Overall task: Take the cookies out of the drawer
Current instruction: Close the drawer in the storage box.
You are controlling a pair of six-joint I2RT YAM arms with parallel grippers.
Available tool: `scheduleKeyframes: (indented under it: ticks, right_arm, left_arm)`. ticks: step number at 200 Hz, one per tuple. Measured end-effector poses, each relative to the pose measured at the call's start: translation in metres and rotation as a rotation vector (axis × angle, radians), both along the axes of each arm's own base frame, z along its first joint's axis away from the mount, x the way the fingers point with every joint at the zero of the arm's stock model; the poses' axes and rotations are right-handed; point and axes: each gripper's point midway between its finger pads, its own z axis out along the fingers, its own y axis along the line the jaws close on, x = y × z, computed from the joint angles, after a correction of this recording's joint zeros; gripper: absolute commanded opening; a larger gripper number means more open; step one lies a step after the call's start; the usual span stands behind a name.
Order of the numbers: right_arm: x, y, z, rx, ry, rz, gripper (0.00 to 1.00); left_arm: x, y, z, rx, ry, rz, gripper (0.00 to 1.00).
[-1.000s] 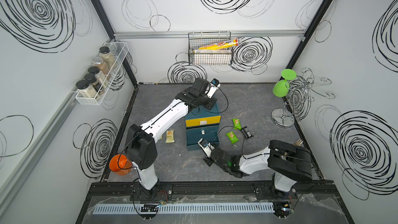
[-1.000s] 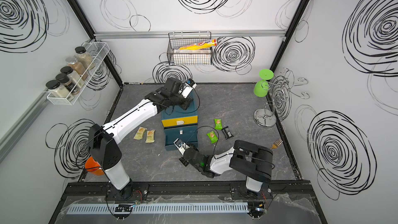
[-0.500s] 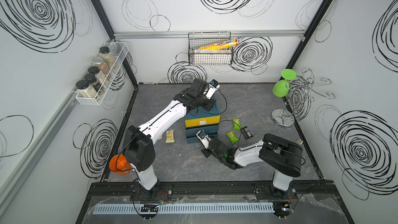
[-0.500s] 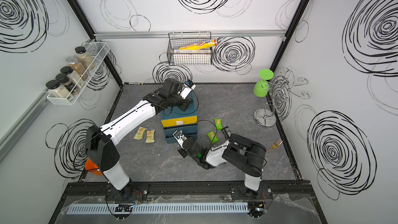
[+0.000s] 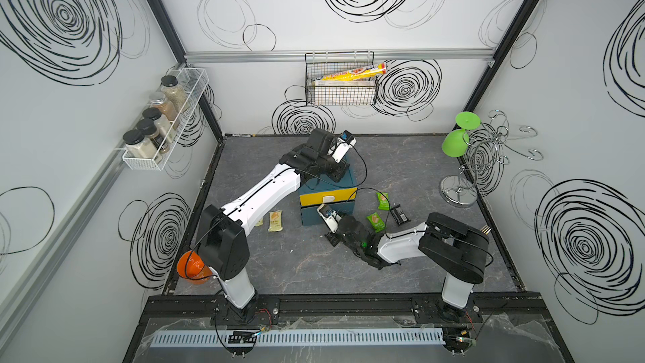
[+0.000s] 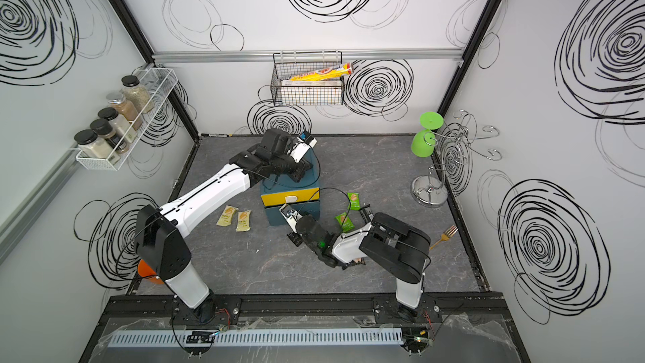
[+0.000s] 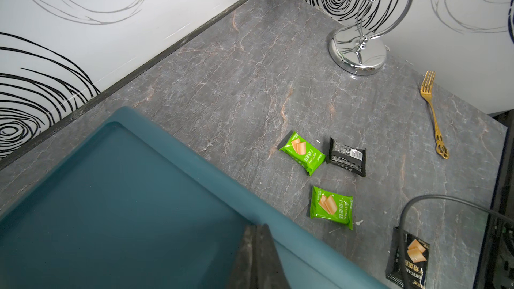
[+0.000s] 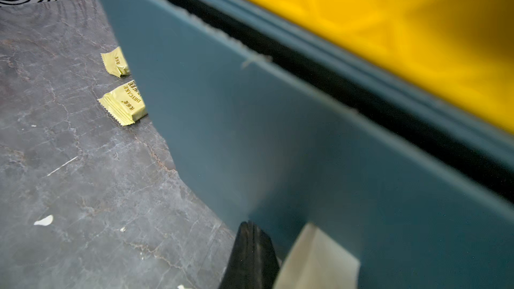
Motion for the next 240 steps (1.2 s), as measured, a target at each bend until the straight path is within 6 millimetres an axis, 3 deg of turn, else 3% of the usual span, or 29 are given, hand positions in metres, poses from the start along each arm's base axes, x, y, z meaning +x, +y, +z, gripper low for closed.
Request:
scheduleKeyframes:
  ticks: [125, 180, 240]
  right_arm:
    - [-0.044, -0.018, 0.026, 0.088, 0.039, 0.112, 0.00]
    - [-0.031, -0.010, 0.035, 0.099, 0.013, 0.087, 0.00]
    - [0.001, -0.012, 0.035, 0.096, 0.001, 0.029, 0.00]
  left_arm:
    - [-0.005, 0.005, 0.000, -0.034, 0.025, -0.020, 0.00]
    - [-0.005, 0.005, 0.000, -0.038, 0.027, -0.023, 0.00]
    - [-0.006, 0.004, 0.000, -0.041, 0.029, -0.026, 0.00]
